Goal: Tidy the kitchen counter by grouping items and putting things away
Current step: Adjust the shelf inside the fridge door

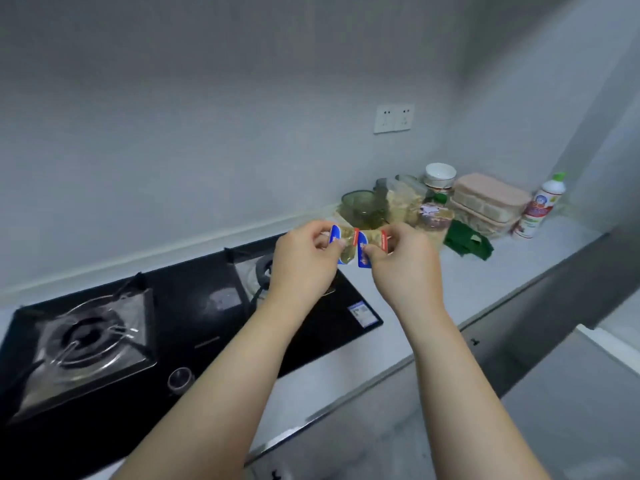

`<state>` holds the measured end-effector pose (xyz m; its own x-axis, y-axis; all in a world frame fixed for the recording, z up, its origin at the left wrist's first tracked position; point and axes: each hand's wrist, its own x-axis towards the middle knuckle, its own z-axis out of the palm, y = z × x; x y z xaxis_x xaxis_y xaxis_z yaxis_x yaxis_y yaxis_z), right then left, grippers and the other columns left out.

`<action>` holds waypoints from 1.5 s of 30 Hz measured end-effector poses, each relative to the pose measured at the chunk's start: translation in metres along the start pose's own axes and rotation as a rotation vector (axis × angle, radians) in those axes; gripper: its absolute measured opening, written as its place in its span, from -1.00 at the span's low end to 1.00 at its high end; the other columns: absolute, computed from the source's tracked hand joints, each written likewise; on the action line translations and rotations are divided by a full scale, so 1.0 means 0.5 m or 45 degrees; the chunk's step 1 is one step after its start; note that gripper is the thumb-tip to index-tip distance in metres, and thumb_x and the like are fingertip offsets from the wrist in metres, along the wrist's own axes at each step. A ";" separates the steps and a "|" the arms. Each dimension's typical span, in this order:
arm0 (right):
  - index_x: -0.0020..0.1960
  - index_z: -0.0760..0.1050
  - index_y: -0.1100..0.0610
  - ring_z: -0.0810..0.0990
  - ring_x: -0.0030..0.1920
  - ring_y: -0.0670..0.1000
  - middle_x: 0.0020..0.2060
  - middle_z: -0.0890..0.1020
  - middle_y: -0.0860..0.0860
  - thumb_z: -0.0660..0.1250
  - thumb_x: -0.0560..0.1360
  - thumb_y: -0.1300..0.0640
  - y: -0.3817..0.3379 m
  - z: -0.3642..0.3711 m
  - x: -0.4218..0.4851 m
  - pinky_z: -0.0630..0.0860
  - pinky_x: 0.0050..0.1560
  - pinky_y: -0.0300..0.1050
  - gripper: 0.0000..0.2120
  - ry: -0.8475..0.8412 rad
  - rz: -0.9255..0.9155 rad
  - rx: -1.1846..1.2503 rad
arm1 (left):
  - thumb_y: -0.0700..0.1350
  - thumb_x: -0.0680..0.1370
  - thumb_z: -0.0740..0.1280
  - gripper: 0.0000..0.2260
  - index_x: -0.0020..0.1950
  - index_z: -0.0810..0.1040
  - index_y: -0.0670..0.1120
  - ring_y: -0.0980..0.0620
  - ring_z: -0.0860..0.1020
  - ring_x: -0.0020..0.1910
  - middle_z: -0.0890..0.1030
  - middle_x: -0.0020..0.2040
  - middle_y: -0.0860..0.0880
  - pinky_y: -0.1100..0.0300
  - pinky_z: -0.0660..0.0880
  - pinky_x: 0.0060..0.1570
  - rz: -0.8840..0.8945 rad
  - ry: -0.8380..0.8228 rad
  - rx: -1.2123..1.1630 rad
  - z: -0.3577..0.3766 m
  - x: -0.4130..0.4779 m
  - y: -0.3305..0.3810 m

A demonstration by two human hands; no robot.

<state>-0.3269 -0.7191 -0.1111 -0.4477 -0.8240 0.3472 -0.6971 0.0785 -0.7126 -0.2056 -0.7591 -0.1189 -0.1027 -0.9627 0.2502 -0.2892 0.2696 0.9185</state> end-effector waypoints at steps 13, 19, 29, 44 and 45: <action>-0.02 0.50 0.05 0.54 -0.16 -0.02 -0.23 0.55 -0.07 0.37 0.48 0.15 -0.314 0.222 -0.361 0.41 -0.20 -0.18 -0.90 -0.537 -0.329 0.177 | -0.19 0.49 0.39 -0.92 -0.09 0.59 -0.02 0.09 0.63 -0.21 0.65 -0.22 0.05 0.06 0.60 -0.12 -0.259 0.520 0.204 -0.491 -0.326 -0.126; 0.00 0.54 0.07 0.62 -0.16 0.01 -0.16 0.63 -0.04 0.39 0.46 0.15 -0.438 0.366 -0.448 0.58 -0.13 -0.04 -0.88 -0.808 -0.409 0.281 | -0.18 0.49 0.39 -0.90 -0.12 0.57 0.03 0.08 0.64 -0.22 0.66 -0.22 0.04 0.11 0.60 -0.17 -0.385 0.770 0.228 -0.660 -0.400 -0.188; -0.11 0.51 0.06 0.65 -0.19 0.08 -0.20 0.63 0.02 0.38 0.45 0.20 -0.643 0.643 -0.517 0.61 -0.14 0.04 -0.92 -1.226 -0.508 0.408 | -0.15 0.52 0.36 -0.87 0.05 0.57 -0.10 0.07 0.62 -0.24 0.63 -0.24 0.01 0.12 0.59 -0.17 -0.660 1.039 0.303 -0.911 -0.393 -0.312; -0.14 0.46 0.05 0.62 -0.31 -0.02 -0.22 0.60 0.03 0.39 0.48 0.13 -0.827 0.876 -0.703 0.46 -0.42 -0.25 -0.90 -1.658 -0.724 0.294 | -0.18 0.53 0.33 -0.89 0.04 0.57 -0.13 0.12 0.57 -0.34 0.64 -0.19 -0.04 0.28 0.46 -0.38 -0.960 1.276 0.222 -1.146 -0.505 -0.450; -0.11 0.48 0.06 0.62 -0.31 -0.02 -0.21 0.61 0.02 0.39 0.48 0.12 -0.836 0.888 -0.722 0.46 -0.42 -0.26 -0.91 -1.670 -0.733 0.279 | -0.18 0.54 0.33 -0.89 0.04 0.57 -0.13 0.12 0.56 -0.33 0.63 -0.19 -0.03 0.28 0.46 -0.38 -0.969 1.281 0.199 -1.163 -0.518 -0.458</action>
<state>0.3747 -0.7037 -0.2090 0.7690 -0.6314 -0.1000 -0.4485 -0.4213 -0.7883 0.4408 -0.5845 -0.2160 0.8834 -0.4477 -0.1387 -0.0725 -0.4230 0.9032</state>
